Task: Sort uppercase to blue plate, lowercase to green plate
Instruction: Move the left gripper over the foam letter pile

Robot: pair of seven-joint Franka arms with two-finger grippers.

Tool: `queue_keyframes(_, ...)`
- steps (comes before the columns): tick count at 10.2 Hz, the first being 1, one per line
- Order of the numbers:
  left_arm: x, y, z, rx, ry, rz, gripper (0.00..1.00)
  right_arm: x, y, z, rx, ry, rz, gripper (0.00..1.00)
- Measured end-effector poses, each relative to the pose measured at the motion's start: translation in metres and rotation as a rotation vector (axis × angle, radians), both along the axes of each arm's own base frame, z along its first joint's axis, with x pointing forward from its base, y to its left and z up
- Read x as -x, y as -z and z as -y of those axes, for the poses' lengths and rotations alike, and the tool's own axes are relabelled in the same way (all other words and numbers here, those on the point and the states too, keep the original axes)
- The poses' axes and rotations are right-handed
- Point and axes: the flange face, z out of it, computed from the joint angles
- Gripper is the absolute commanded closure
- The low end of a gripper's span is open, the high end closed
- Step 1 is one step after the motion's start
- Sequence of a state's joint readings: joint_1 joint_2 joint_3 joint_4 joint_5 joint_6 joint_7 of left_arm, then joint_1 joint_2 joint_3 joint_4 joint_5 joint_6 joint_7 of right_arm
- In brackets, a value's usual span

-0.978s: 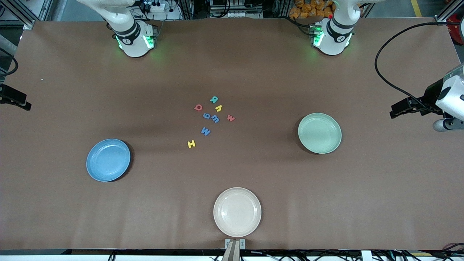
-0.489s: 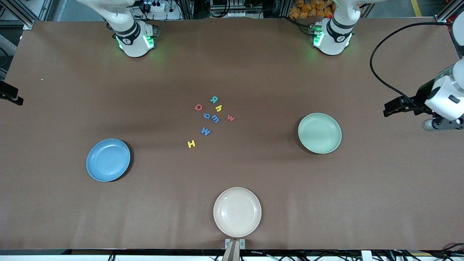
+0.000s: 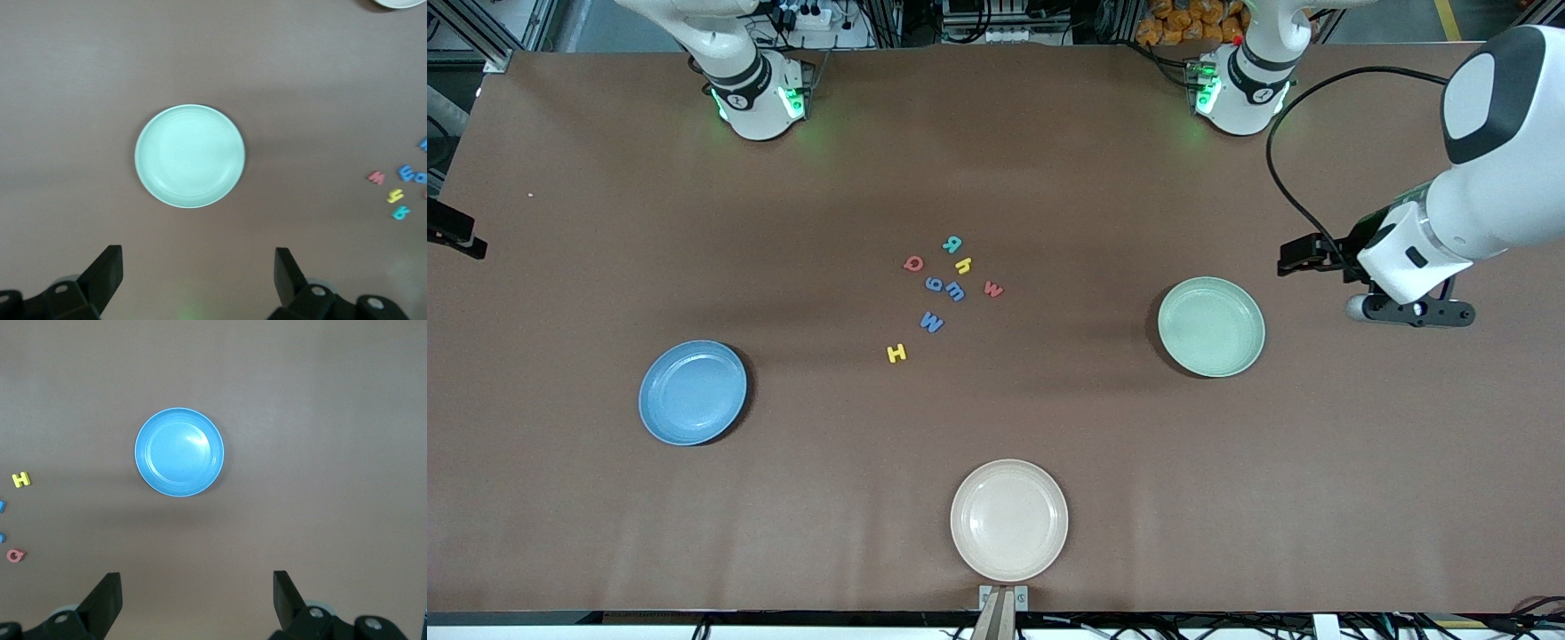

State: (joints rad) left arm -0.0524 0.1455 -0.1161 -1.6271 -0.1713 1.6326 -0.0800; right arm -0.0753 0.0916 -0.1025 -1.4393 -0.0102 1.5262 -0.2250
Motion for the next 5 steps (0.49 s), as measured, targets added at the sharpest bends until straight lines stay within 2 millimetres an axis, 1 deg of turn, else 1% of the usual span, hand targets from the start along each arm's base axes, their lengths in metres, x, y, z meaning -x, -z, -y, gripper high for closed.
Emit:
queue_keyframes(1, -0.001, 0.005, 0.016, 0.016, -0.006, 0.001, 0.0, -0.001, 0.002, -0.001, -0.001, -0.002, -0.003, 0.0)
queue_keyframes(2, -0.003, 0.015, 0.037, 0.019, -0.027, 0.001, 0.0, -0.002, 0.004, -0.003, -0.001, -0.006, -0.007, 0.0)
queue_keyframes(4, -0.005, 0.042, 0.092, 0.033, -0.067, -0.003, 0.0, -0.004, 0.007, -0.005, -0.002, -0.009, -0.012, 0.0)
queue_keyframes(5, -0.003, 0.055, 0.126, 0.04, -0.09, 0.004, 0.0, -0.004, 0.008, -0.005, -0.002, -0.01, -0.014, 0.0)
